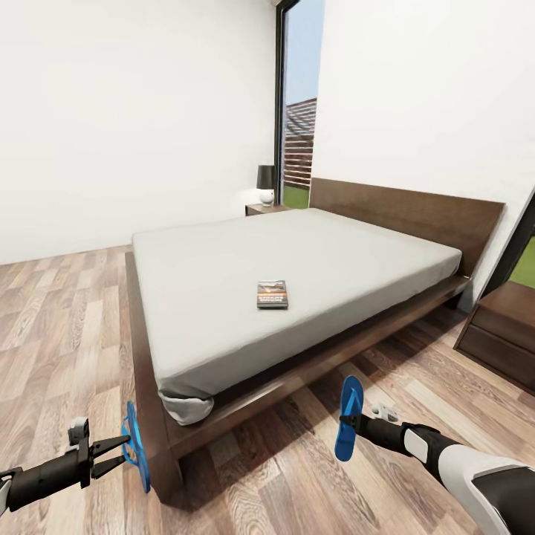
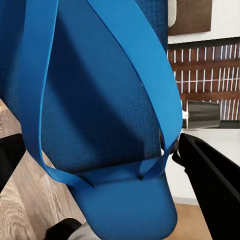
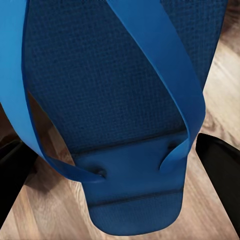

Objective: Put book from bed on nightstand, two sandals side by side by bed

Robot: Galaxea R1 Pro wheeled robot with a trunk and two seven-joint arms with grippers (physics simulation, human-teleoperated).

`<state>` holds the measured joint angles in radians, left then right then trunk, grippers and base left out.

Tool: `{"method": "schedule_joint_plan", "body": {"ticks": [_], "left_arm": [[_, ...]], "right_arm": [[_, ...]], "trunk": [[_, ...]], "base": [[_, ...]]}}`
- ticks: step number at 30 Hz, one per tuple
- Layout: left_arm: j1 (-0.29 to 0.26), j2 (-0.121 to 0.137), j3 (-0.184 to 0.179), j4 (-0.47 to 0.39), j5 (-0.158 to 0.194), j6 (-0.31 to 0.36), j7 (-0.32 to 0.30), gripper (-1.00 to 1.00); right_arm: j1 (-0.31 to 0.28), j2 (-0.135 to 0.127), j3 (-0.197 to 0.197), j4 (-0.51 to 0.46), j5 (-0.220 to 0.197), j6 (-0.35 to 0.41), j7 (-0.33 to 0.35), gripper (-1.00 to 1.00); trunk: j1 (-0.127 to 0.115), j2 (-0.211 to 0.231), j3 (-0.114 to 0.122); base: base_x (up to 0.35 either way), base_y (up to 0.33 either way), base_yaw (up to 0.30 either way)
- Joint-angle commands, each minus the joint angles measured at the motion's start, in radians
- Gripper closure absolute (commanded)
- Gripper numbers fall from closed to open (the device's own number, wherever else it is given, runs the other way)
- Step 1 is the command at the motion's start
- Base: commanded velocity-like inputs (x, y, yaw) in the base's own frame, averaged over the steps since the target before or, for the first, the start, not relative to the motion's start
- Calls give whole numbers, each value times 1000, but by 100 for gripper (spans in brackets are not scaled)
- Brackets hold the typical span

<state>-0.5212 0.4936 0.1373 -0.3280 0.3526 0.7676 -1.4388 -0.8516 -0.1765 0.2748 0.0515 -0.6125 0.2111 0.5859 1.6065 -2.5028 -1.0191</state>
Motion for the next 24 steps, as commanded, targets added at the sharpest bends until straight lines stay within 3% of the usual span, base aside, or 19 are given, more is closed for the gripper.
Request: {"method": "schedule_joint_plan", "body": {"ticks": [1,6,9,14,20,23,24], "left_arm": [[0,7,1,3,0,10,-4,100],[0,56,8,50,1,8,-6,100],[0,83,36,84,2,7,-4,100],[0,98,83,118,2,6,9,100],[0,98,93,123,3,7,98,100],[0,96,111,124,3,8,152,100],[0,95,127,123,3,8,170,100]], "right_arm": [[-1,0,6,2,-12,5,5,100],[-1,0,7,3,-12,5,2,100],[-1,1,9,2,-12,8,-27,100],[-1,6,16,1,-7,15,-163,100],[-1,43,32,1,4,19,-257,100],[-1,80,90,0,6,30,-319,100],[-1,100,129,1,5,37,-352,100]], "trunk": [[0,0,-1],[0,0,-1],[0,0,-1],[0,0,-1],[0,0,-1],[0,0,-1],[0,0,-1]], "base": [[0,0,0],[0,0,0],[0,0,0],[0,0,0],[0,0,0],[0,0,0],[0,0,0]]}}
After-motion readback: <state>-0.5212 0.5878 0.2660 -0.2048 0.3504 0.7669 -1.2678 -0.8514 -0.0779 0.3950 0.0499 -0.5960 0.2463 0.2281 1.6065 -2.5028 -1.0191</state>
